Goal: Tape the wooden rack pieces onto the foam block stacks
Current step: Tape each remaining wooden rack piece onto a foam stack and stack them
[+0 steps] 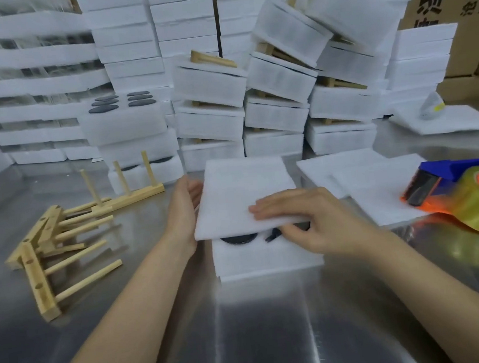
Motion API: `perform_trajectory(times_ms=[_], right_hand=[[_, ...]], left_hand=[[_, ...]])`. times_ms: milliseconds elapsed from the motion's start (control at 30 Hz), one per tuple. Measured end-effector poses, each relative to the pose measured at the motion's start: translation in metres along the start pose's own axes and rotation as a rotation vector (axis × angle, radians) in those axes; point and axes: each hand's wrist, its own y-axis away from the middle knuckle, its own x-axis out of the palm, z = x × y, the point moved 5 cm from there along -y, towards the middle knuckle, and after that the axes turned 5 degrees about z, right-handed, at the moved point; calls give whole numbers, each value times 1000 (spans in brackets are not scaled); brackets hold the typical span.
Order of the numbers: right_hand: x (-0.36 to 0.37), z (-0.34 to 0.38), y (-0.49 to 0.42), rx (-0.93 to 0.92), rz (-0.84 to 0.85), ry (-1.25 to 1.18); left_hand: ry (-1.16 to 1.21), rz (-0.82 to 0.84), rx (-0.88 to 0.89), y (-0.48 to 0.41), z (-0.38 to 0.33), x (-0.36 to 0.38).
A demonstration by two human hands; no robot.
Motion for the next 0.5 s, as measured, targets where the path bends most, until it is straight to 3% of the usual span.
perform_trajectory(times_ms=[200, 300, 400, 500], right_hand=[[-2, 0, 1, 90, 22, -209], [-9, -8, -3, 136, -72, -492], [-16, -29, 1, 386, -318, -526], [4, -46, 6, 690, -223, -678]], left_hand=[[-107, 243, -93, 12, 4, 14], [-179, 284, -45, 17, 1, 18], [-245, 307, -36, 24, 0, 23], [-249, 301, -30, 28, 0, 25]])
